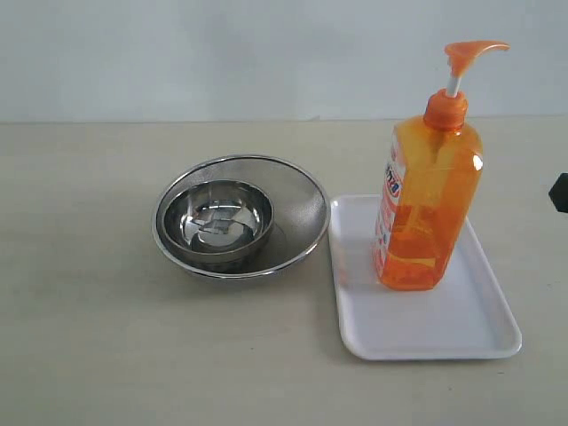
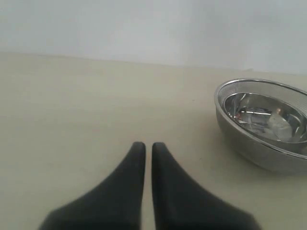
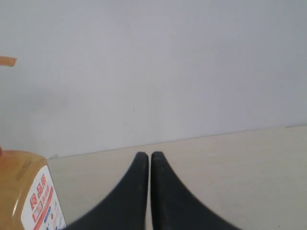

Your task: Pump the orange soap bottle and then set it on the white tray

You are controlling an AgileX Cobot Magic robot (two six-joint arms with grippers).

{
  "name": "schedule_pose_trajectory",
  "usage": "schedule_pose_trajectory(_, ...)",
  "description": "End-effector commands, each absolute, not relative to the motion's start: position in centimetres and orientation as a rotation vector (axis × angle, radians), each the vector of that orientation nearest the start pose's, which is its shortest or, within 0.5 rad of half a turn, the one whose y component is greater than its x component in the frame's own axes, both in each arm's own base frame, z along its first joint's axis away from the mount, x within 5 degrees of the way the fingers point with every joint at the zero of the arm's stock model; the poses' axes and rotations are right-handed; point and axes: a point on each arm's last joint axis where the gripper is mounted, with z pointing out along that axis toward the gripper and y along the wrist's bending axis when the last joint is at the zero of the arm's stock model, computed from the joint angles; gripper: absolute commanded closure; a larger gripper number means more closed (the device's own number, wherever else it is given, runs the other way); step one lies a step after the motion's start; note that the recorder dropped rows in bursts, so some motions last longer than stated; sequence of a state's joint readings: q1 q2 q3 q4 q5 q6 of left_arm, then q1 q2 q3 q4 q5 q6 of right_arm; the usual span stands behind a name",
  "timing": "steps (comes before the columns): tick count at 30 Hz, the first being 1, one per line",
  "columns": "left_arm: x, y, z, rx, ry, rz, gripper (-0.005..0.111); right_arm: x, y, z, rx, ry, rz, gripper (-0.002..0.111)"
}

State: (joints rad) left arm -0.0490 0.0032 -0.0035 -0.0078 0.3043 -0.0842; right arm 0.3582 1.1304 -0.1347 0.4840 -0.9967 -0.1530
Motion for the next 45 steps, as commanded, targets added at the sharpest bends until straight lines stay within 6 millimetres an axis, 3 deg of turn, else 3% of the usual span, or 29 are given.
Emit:
schedule_pose_trajectory(1, 5.4, -0.3, 18.6, -0.044, 1.789, -0.109, 0.102, 17.0, 2.6, 21.2, 0.137, 1.539, 0.070, 0.108)
schedule_pose_trajectory(14, 5.4, -0.3, 18.6, -0.044, 1.789, -0.109, 0.102, 17.0, 2.6, 21.2, 0.137, 1.539, 0.070, 0.108)
schedule_pose_trajectory(19, 5.4, -0.3, 18.6, -0.044, 1.789, -0.109, 0.102, 16.8, 2.5, 21.6, 0.052, 1.531, -0.015, 0.108)
schedule_pose_trajectory(23, 5.4, -0.3, 18.6, -0.044, 1.789, -0.109, 0.102, 15.4, 2.1, 23.2, 0.081, 1.484, 0.037, 0.108)
schedule_pose_trajectory(24, 5.4, -0.3, 18.6, -0.044, 1.789, -0.109, 0.102, 15.0, 2.1, 23.2, 0.132, 1.516, 0.115, 0.108)
schedule_pose_trajectory(30, 5.4, -0.3, 18.6, -0.044, 1.789, -0.109, 0.102, 10.8, 1.9, 24.0, -0.010, 1.604, 0.211, 0.108)
schedule_pose_trajectory(34, 5.4, -0.3, 18.6, -0.044, 1.789, -0.109, 0.102, 7.3, 1.3, 24.8, -0.096, 1.520, 0.200, 0.108)
schedule_pose_trajectory(37, 5.4, -0.3, 18.6, -0.044, 1.789, -0.109, 0.102, 5.0, 0.7, 24.9, -0.036, 1.407, 0.173, 0.108)
schedule_pose_trajectory(45, 5.4, -0.3, 18.6, -0.043, 1.789, -0.109, 0.102, 5.2, 0.5, 24.2, -0.009, 1.426, 0.127, 0.108)
